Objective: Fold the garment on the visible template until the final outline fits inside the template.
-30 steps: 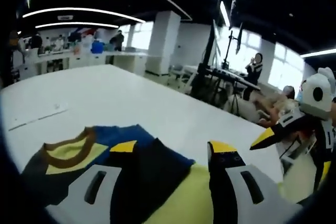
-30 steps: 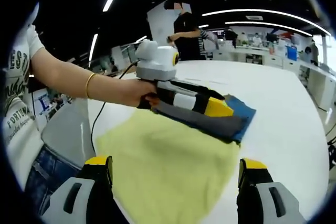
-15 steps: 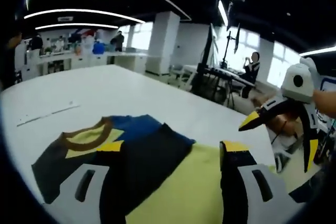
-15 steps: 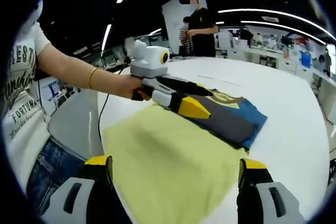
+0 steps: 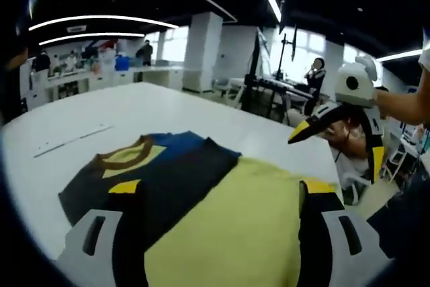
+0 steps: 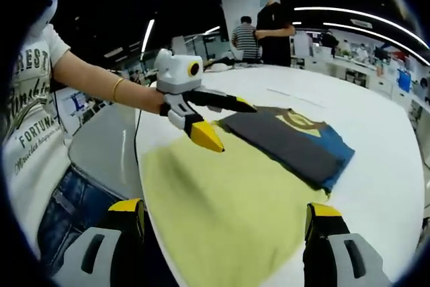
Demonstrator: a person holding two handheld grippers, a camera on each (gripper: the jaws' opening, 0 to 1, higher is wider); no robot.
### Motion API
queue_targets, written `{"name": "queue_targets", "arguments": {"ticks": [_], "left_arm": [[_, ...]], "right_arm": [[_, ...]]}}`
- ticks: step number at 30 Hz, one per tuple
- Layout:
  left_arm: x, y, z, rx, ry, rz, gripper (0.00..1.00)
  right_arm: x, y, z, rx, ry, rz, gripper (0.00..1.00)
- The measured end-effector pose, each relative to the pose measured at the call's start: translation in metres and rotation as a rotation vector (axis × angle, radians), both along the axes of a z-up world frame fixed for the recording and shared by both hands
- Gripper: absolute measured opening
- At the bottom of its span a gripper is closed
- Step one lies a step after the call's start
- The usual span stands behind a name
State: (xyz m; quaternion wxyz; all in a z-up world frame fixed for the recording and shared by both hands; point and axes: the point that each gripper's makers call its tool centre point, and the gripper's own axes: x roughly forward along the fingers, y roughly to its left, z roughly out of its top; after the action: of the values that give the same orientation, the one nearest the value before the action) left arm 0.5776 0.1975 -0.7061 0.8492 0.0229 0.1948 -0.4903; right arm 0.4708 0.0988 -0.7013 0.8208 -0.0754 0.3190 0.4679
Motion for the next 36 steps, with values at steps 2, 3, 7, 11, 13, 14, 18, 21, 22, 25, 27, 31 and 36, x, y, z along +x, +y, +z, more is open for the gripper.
{"name": "queue_targets", "arguments": {"ticks": [2, 3, 7, 11, 13, 14, 18, 21, 22, 25, 27, 31, 36], "left_arm": [[-0.005, 0.012, -0.003, 0.010, 0.006, 0.013, 0.95], [-0.007, 0.016, -0.003, 0.012, 0.008, 0.016, 0.96], [-0.020, 0.033, -0.007, 0.030, 0.011, 0.015, 0.98], [-0.034, 0.044, -0.009, 0.059, 0.008, -0.004, 0.99], [-0.041, 0.050, -0.009, 0.070, 0.002, -0.019, 0.99], [-0.044, 0.052, -0.010, 0.080, 0.002, -0.022, 0.99], [-0.061, 0.066, -0.014, 0.116, 0.005, -0.048, 0.98], [-0.076, 0.081, -0.020, 0.137, 0.022, -0.049, 0.94], [-0.080, 0.084, -0.022, 0.147, 0.026, -0.053, 0.92], [-0.092, 0.096, -0.028, 0.178, 0.032, -0.062, 0.88], [-0.101, 0.101, -0.031, 0.181, 0.051, -0.070, 0.84], [-0.119, 0.107, -0.040, 0.238, 0.051, -0.110, 0.77], [-0.139, 0.110, -0.048, 0.287, 0.063, -0.141, 0.68]], "right_arm": [[-0.002, 0.000, -0.001, -0.010, 0.003, 0.012, 0.99], [-0.004, 0.000, -0.002, -0.015, 0.004, 0.016, 0.99], [-0.008, 0.001, -0.003, -0.030, 0.011, 0.033, 0.99], [-0.011, 0.000, -0.005, -0.049, 0.018, 0.055, 0.99], [-0.013, -0.001, -0.006, -0.063, 0.020, 0.071, 0.99], [-0.013, -0.001, -0.006, -0.064, 0.020, 0.073, 0.99], [-0.018, -0.003, -0.009, -0.084, 0.026, 0.093, 0.99], [-0.023, -0.005, -0.013, -0.107, 0.024, 0.104, 0.98], [-0.024, -0.007, -0.014, -0.114, 0.030, 0.105, 0.97], [-0.029, -0.008, -0.020, -0.137, 0.035, 0.121, 0.95], [-0.033, -0.009, -0.024, -0.153, 0.042, 0.134, 0.95], [-0.041, -0.014, -0.032, -0.190, 0.053, 0.160, 0.92], [-0.049, -0.021, -0.042, -0.239, 0.051, 0.187, 0.83]]}}
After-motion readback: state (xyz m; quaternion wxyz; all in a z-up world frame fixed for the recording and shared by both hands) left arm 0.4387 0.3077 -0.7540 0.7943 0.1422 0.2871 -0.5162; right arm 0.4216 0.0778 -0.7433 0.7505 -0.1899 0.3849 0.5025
